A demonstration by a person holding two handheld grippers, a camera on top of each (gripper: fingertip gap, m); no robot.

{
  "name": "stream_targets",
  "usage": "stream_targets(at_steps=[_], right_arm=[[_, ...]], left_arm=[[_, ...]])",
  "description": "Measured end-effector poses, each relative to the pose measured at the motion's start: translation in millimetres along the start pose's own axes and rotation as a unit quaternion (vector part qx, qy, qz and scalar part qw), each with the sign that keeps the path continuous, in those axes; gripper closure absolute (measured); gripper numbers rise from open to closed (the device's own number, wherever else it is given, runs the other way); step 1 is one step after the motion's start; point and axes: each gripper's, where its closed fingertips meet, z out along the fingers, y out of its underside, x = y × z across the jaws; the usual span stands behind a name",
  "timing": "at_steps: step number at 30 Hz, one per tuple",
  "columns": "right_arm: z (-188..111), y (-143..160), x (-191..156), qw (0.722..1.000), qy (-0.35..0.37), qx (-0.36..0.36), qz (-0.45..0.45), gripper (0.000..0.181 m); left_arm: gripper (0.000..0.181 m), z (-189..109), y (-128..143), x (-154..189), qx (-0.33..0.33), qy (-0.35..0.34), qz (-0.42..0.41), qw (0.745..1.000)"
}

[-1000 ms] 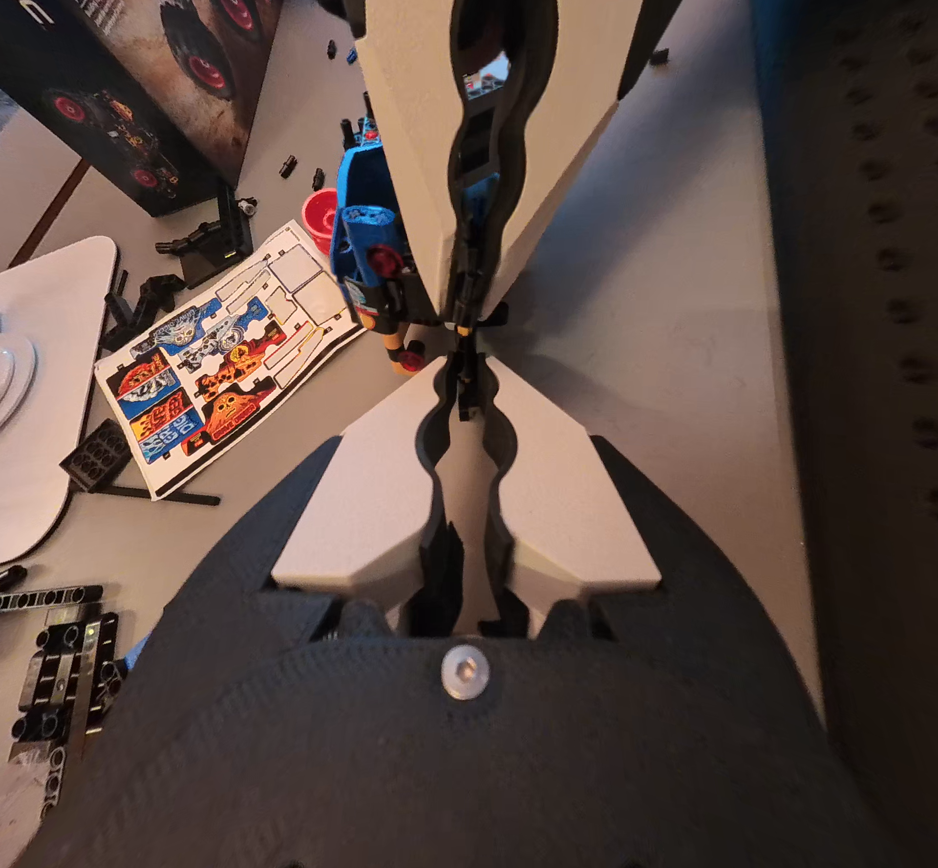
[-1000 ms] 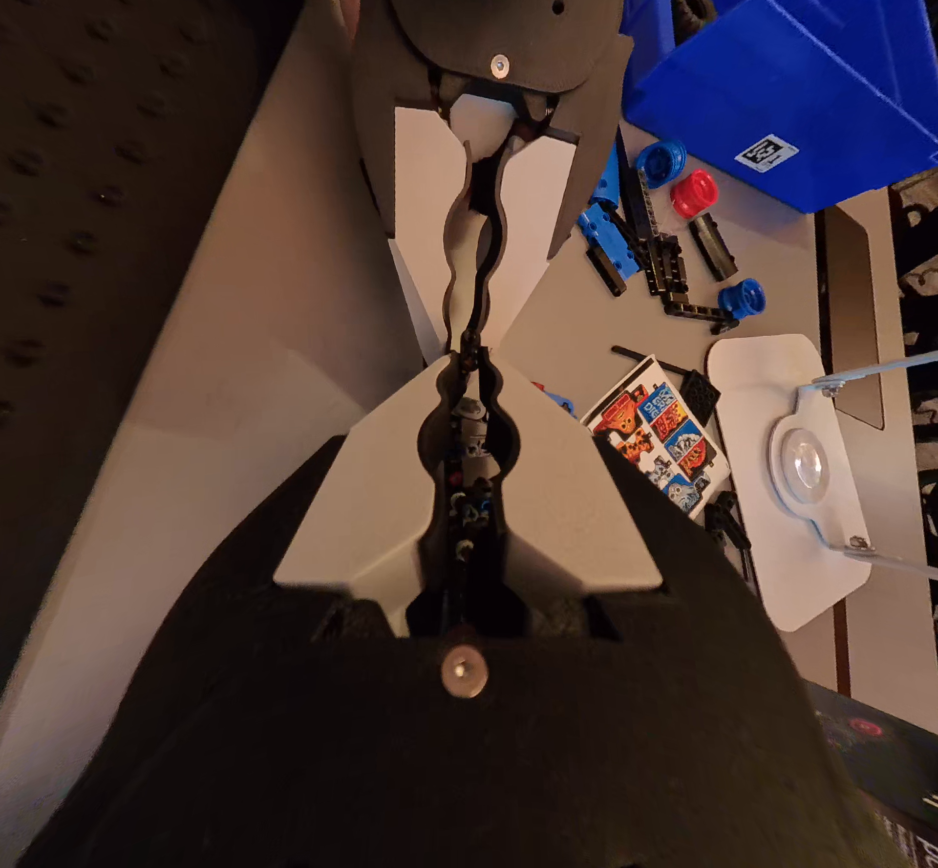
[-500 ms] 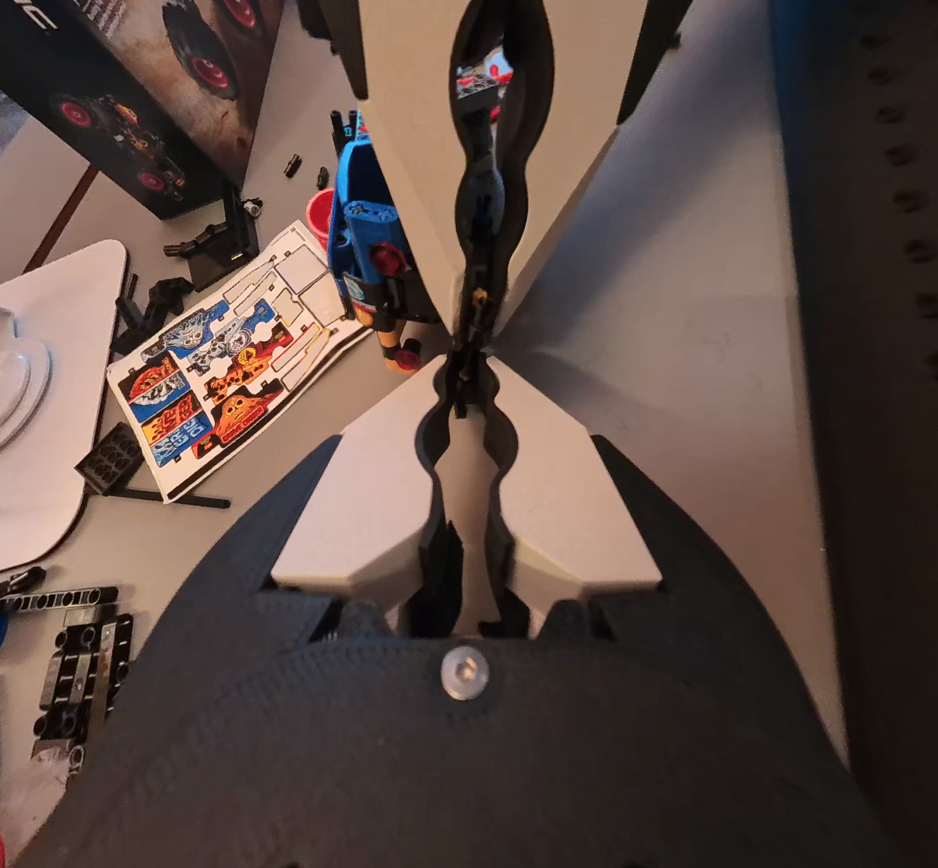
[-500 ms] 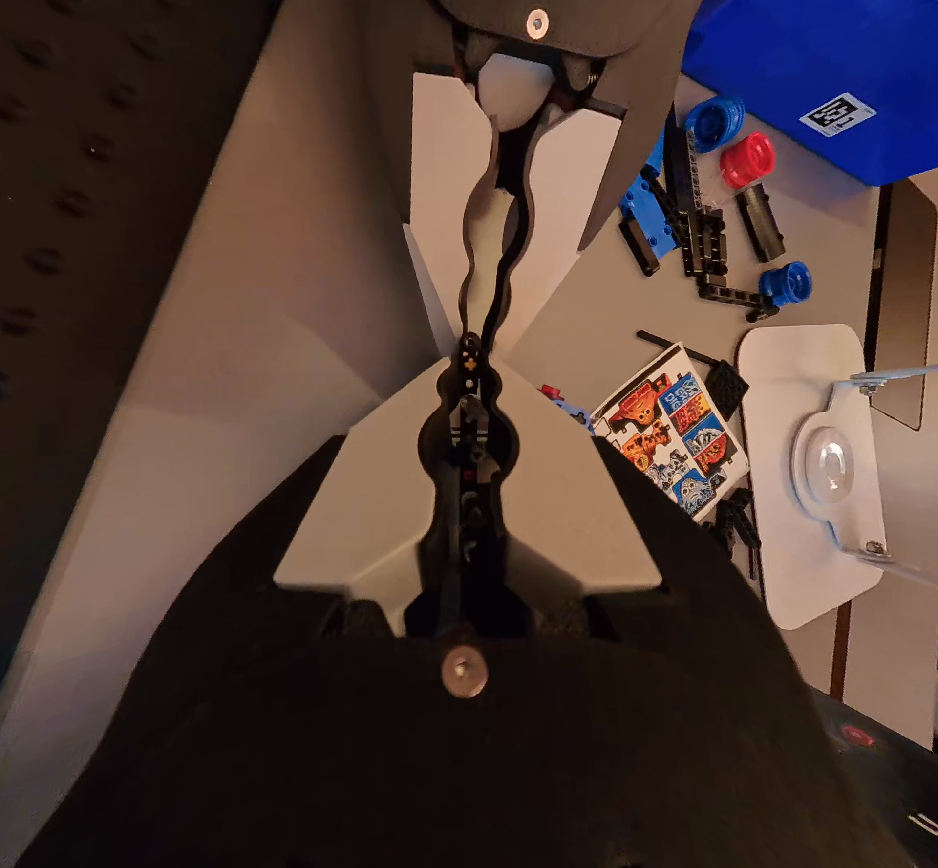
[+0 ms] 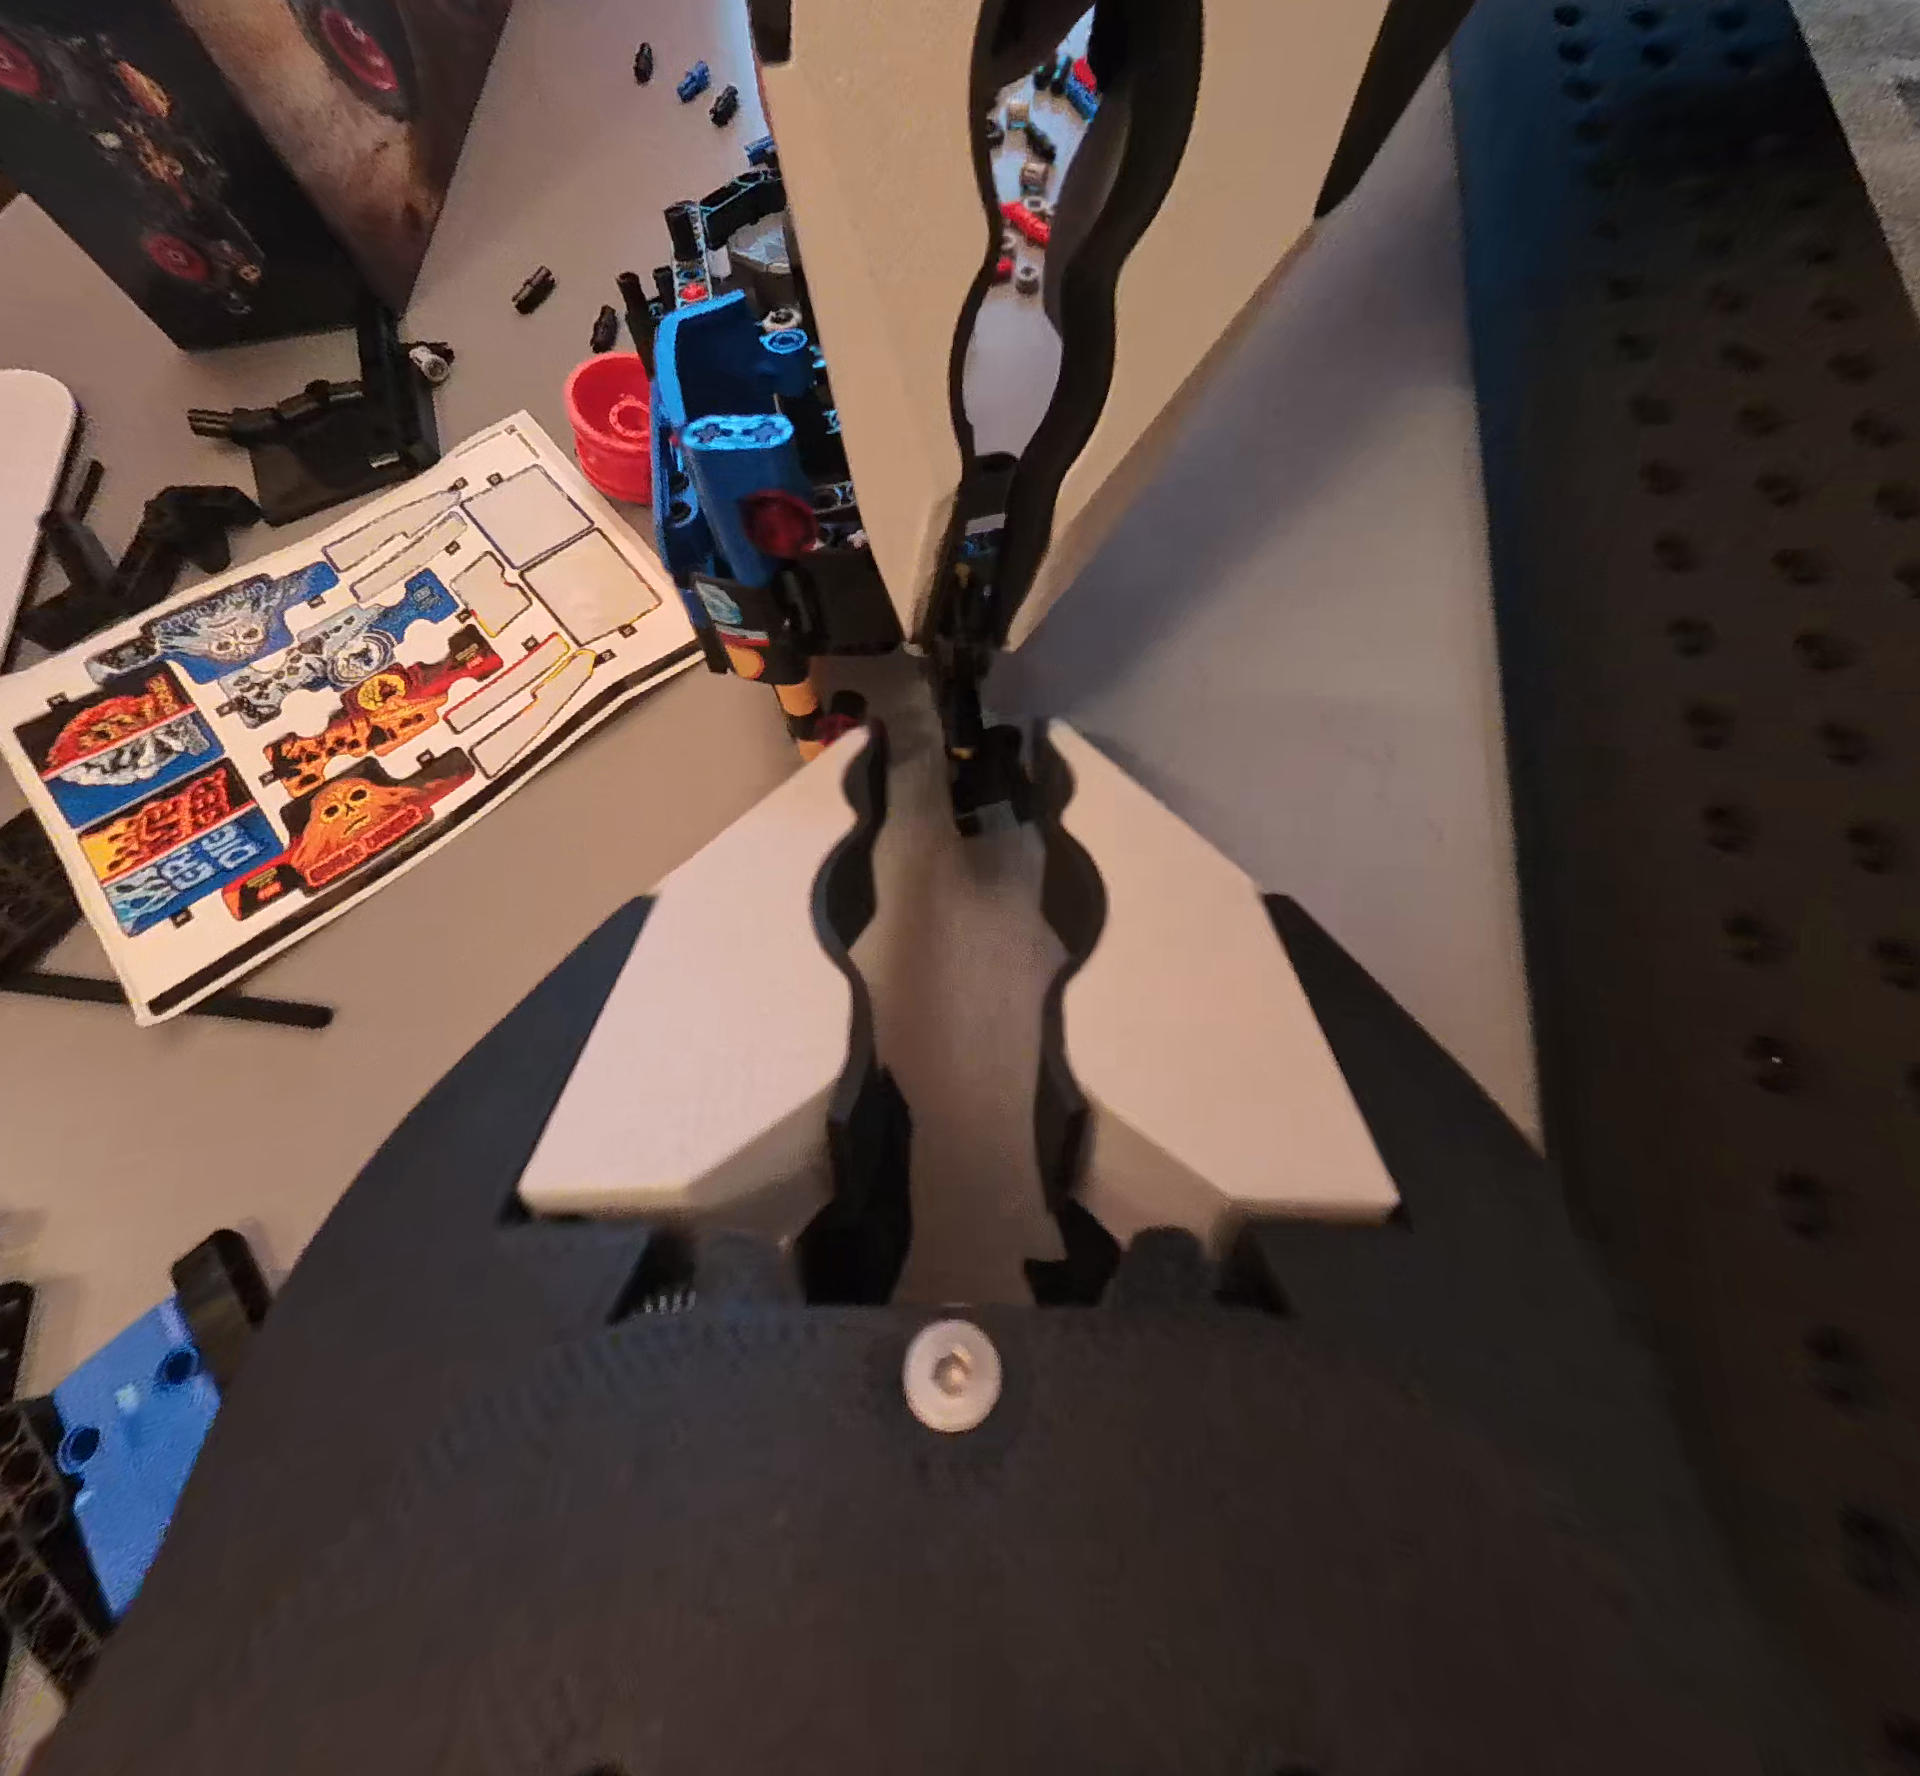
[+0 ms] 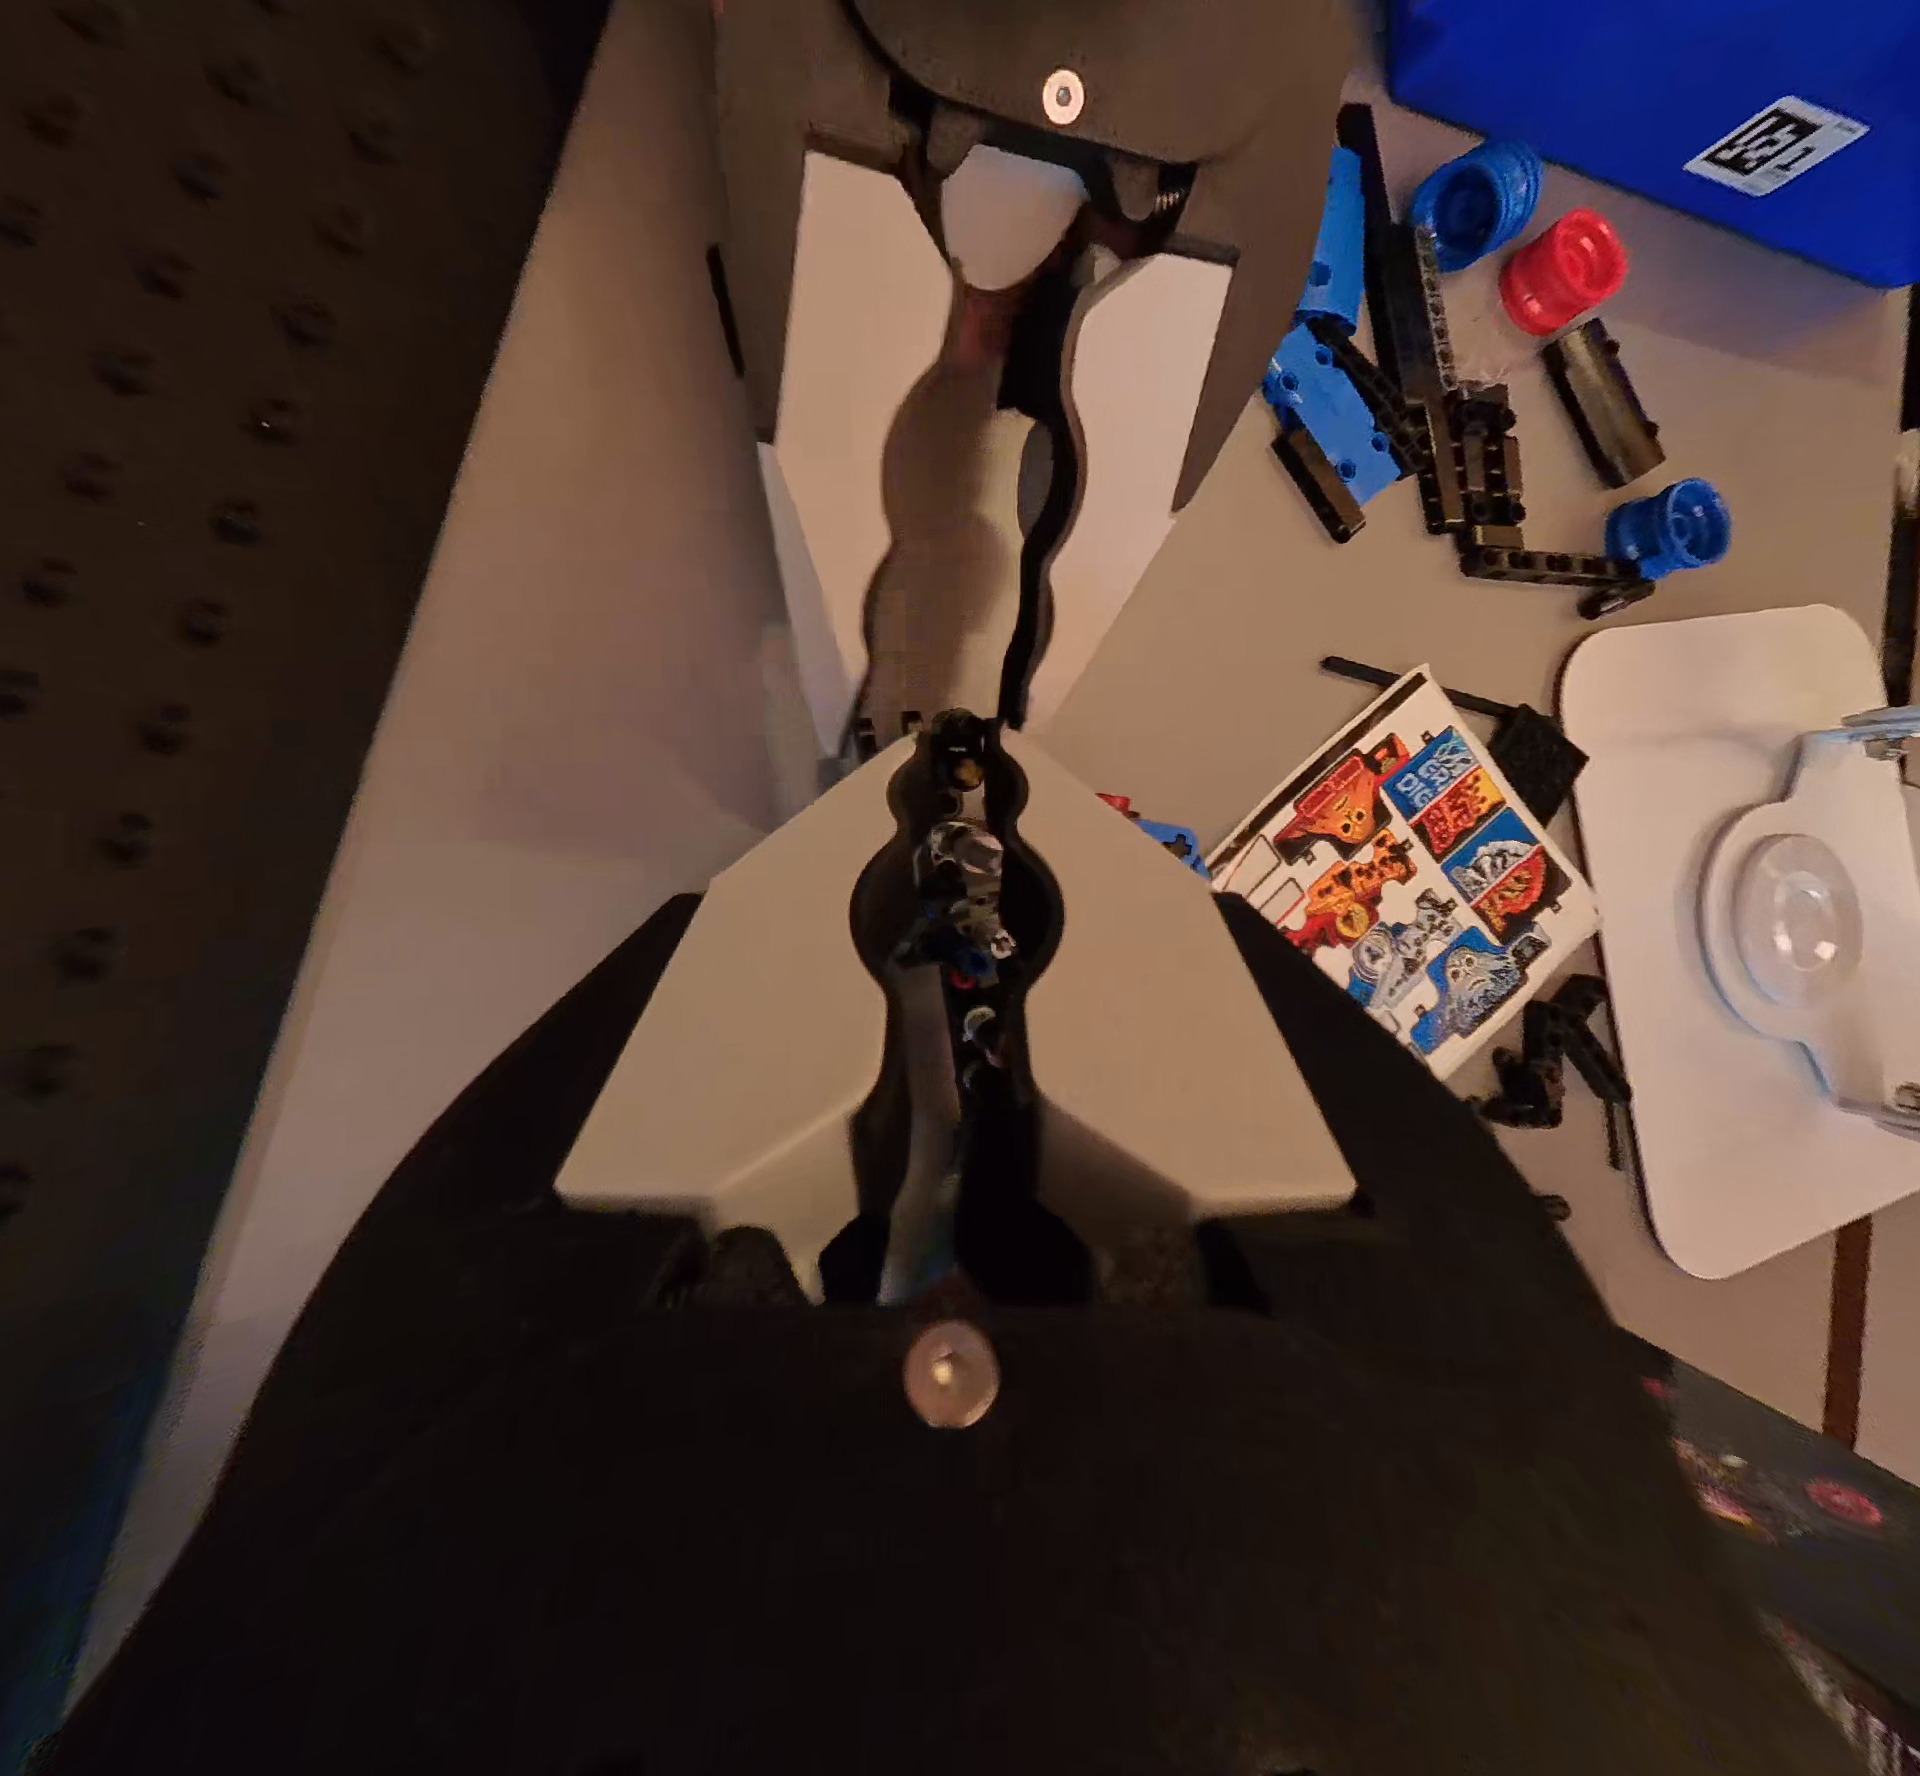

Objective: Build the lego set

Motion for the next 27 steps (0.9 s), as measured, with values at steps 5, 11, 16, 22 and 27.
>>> stream_targets(at_steps=[5, 11, 16, 22, 27], right_arm=[[0.1, 3.8, 0.8, 1.0, -0.021, -0.016, 0.01, 0.175], [0.2, 5.6, 1.6, 0.999, -0.026, -0.037, 0.006, 0.175], [-0.4, 6.7, -0.7, 0.998, -0.037, -0.048, -0.009, 0.176], [0.0, 10.8, -1.1, 0.996, -0.05, -0.074, -0.02, 0.175], [1.3, 11.6, -0.4, 0.994, -0.061, -0.086, -0.022, 0.175]], left_arm=[[0.136, 6.7, 14.9, 10.3, -0.047, 0.009, -0.002, 0.999], [0.164, 16.0, 23.7, 3.8, -0.084, -0.023, 0.029, 0.996], [0.166, 16.1, 22.8, 4.1, -0.084, -0.023, 0.039, 0.995], [0.167, 17.5, 20.9, 3.1, -0.084, -0.026, 0.038, 0.995], [0.167, 16.6, 15.9, 2.9, -0.077, -0.028, 0.033, 0.996]])
